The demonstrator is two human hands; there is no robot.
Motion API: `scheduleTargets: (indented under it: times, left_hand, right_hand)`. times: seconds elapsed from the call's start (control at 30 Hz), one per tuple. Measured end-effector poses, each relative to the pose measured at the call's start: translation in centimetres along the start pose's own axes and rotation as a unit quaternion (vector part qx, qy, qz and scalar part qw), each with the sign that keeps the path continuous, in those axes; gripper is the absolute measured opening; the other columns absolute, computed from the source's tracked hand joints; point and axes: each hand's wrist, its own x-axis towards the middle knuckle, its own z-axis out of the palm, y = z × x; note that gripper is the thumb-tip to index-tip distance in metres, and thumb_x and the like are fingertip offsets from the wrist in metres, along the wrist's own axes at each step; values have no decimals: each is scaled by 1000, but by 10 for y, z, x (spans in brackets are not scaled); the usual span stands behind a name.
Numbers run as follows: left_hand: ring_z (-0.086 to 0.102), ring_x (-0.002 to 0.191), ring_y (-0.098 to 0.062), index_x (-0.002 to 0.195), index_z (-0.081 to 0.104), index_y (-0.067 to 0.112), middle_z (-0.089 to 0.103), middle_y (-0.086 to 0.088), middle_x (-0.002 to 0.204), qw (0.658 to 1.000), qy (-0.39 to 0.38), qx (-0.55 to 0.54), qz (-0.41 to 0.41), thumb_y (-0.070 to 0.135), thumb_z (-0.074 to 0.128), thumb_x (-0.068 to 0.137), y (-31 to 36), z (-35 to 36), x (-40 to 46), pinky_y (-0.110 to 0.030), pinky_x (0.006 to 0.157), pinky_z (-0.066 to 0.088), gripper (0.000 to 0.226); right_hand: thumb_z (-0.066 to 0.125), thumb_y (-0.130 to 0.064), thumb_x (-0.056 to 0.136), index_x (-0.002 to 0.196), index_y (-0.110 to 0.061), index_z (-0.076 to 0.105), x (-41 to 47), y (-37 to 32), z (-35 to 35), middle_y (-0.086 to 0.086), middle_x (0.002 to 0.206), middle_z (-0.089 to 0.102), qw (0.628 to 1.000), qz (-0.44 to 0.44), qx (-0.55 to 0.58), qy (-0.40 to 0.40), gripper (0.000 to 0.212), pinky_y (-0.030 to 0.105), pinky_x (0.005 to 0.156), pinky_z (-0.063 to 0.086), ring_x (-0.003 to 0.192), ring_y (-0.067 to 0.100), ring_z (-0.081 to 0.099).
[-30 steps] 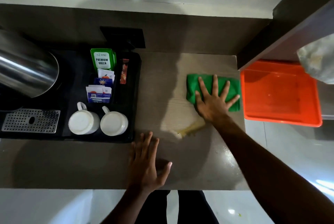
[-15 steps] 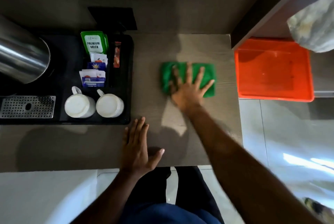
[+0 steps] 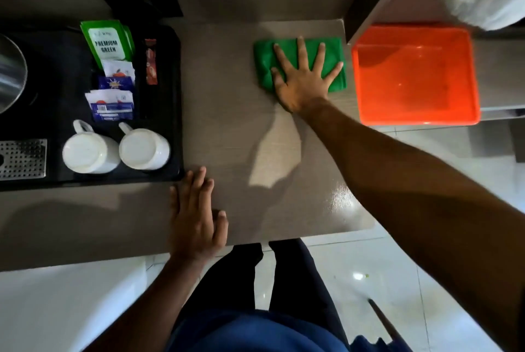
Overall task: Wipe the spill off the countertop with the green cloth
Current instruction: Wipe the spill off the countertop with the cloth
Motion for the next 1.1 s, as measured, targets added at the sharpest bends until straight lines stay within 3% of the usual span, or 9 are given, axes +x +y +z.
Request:
scheduleTargets:
  times: [0.1,0.2,0.33,0.47,0.57,0.7,0.87,1.0,1.1]
  left_hand:
    - [30,152,-38,139,51,-3,40,-21,160,1000,-4,-8,-11,37,42,86,4,-5,2,-64,123,19,67]
    - [29,153,-37,139,52,-2,39,-21,161,1000,-20,-5,-22,34,44,81,8,-9,4,-64,123,18,69]
    - [26,155,-34,142,48,2,36,-17,164,999,-24,18,-13,31,50,78,4,-5,3,-64,123,20,70]
    - [24,156,-34,142,47,2,34,-18,165,999,-30,34,-16,31,51,77,2,-3,4,-64,123,18,71]
    - [25,155,-36,140,49,1,35,-20,163,998,-43,26,-25,31,49,78,4,-4,5,-66,123,17,69]
    - [26,154,-37,138,51,0,37,-21,162,999,-39,7,-28,32,47,80,6,-6,4,-65,124,15,67]
    - [28,153,-39,137,52,-1,39,-21,161,1000,-20,1,-24,31,49,79,6,-3,5,-64,124,16,66]
    - [25,155,-35,138,51,2,38,-18,163,1000,-11,8,-11,32,50,80,5,-3,2,-62,125,15,65]
    - [26,155,-35,137,52,2,38,-19,162,1000,-18,2,-10,32,50,79,6,-6,2,-62,125,16,66]
  right_hand:
    - [18,-67,93,152,-57,13,-46,9,9,-4,173,8,999,-34,-15,13,61,83,110,-6,156,45,-2]
    - [23,-66,97,155,-55,17,-174,46,43,-1,172,15,999,-23,-33,31,59,83,110,6,155,45,11]
    - [14,-68,98,155,-58,4,-291,89,71,-1,173,5,999,24,-44,-21,59,83,111,13,156,43,1]
    - [7,-69,97,151,-62,-6,-284,80,65,0,173,4,997,44,-42,-52,57,83,112,7,155,42,-9]
    - [13,-68,98,153,-59,-4,-244,53,53,2,173,6,998,36,-27,-48,59,85,109,5,154,48,-3]
    - [21,-64,96,154,-57,12,-101,5,23,-2,173,7,1000,-10,-22,-8,59,83,108,-4,155,48,0]
    - [10,-67,90,151,-60,4,31,-7,-8,-4,173,-2,1000,-12,-17,-20,62,83,107,-12,155,46,-11]
    - [12,-67,90,152,-59,8,-1,-6,2,-4,173,3,999,-32,-17,-10,62,82,108,-11,156,45,-6]
    - [25,-63,95,154,-56,15,-107,20,29,-1,172,15,998,-54,-38,18,59,83,108,1,154,48,12]
